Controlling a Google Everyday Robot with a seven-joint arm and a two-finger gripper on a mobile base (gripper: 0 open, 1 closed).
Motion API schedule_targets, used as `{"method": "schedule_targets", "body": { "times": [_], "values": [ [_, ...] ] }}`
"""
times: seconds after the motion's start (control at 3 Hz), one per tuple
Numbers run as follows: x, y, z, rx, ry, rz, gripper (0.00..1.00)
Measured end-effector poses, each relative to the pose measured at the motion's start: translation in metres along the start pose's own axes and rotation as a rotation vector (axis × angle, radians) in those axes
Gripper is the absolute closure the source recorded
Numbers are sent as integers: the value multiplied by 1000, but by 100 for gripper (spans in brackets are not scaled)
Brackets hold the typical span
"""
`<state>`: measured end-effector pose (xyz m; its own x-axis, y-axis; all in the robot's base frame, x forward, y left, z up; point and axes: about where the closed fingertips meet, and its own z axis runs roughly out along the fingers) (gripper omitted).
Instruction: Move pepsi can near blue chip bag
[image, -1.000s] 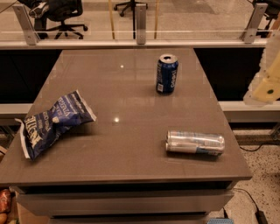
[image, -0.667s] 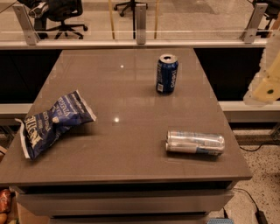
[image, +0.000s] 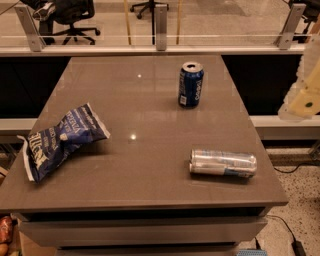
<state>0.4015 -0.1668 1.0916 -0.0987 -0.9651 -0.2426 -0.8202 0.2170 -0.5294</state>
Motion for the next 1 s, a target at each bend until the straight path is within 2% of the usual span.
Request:
{"method": "schedule_targets", "body": {
  "times": [1.0],
  "values": [
    [-12, -11, 32, 13, -25, 108, 0]
  ]
}}
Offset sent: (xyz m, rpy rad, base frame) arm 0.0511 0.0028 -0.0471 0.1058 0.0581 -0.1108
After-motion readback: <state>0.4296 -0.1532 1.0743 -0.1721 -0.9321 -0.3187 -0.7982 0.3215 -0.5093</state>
